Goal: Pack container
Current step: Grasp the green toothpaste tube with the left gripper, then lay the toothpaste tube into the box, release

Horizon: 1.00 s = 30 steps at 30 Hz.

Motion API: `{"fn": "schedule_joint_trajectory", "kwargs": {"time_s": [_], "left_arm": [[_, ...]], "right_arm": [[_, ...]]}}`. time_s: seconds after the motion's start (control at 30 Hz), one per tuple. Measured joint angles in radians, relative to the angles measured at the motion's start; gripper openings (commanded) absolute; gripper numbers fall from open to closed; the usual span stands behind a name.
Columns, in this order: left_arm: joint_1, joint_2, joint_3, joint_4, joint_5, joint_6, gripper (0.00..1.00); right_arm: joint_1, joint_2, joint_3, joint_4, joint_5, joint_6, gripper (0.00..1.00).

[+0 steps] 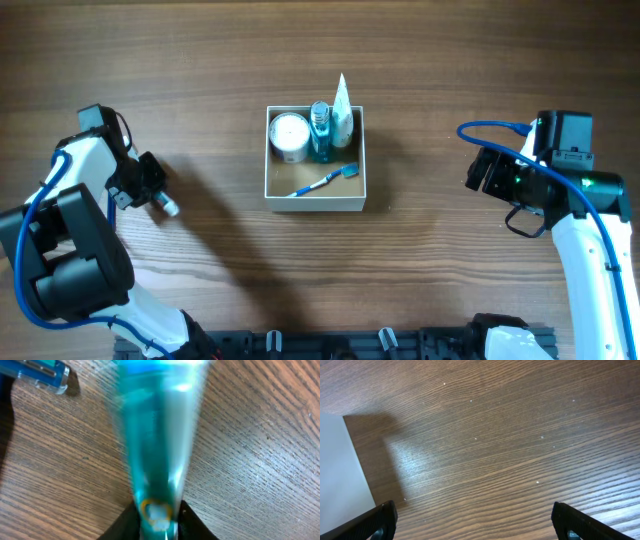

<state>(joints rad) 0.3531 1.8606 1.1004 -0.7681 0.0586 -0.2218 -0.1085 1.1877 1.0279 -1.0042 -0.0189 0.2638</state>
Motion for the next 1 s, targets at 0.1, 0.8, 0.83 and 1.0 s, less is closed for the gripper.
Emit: {"fn": "schedule_joint_trajectory", "kwargs": {"time_s": [0.1,0.8,0.83,1.0], "left_arm": [[0.001,-0.001,0.003,-0.005,0.004,0.0,0.04],[-0.903,-0.381,0.296,-0.303,0.052,0.688,0.04],[-0.937,-0.357,0.296,-0.294,0.052,0.738,0.04],[-0.978,-0.194,0.296,-0.208,0.044,0.847,0.04]], "right_arm": [[0.0,0.0,0.0,0.0,0.0,0.0,1.0],[0.0,0.0,0.0,0.004,0.0,0.0,1.0],[0.0,0.0,0.0,0.004,0.0,0.0,1.0],[0.0,0.0,0.0,0.004,0.0,0.0,1.0]]}}
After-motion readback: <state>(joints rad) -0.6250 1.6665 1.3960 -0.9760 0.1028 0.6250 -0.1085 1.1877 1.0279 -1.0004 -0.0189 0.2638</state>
